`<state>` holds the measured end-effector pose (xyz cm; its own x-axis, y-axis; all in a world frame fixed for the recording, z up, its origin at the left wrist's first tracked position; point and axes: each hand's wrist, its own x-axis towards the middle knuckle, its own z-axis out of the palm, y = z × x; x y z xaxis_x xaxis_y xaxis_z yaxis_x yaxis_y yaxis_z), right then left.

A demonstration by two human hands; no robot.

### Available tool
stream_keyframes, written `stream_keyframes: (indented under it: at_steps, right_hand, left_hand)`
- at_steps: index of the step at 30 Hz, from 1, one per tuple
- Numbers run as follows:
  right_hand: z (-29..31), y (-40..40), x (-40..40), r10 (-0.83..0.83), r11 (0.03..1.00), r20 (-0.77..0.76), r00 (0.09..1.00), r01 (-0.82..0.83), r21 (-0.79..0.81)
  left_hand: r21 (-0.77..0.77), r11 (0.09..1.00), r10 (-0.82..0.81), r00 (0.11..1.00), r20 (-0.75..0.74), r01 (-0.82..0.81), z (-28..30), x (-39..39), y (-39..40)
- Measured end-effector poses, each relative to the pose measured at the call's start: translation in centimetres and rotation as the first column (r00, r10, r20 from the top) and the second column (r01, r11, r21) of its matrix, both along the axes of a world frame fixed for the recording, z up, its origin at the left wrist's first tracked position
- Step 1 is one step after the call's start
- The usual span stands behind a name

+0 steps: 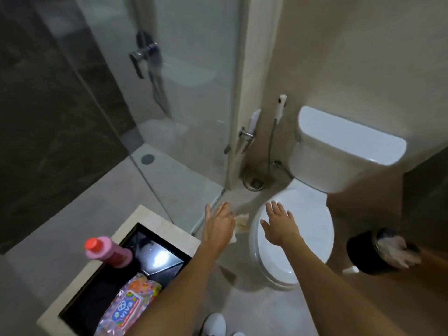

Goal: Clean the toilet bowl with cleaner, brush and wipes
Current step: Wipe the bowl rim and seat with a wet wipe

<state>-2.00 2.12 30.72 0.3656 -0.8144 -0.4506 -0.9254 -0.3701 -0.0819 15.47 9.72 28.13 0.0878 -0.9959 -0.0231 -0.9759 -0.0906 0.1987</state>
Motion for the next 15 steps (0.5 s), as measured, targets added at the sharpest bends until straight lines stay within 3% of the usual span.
stream_keyframes:
  at_steps: [4,7,15]
  right_hand:
    - [0.3,-0.7,5.4,0.152,0.988,0.008,0.988,-0.152,-0.003]
    - [0.1,-1.0,9.3,0.274,0.962,0.001,0.962,-0.274,0.011]
    - [-1.7,-1.2,17.0,0.615,0.788,-0.030,0.788,-0.612,0.074]
  left_hand:
    - [0.044,0.993,0.110,0.994,0.018,-0.111,-0.9,4.2,2.4]
    - [0.093,0.968,0.239,0.970,-0.048,-0.234,-1.4,6.4,4.4]
    - [0.169,0.787,0.585,0.805,0.103,-0.594,-1.3,8.9,9.3]
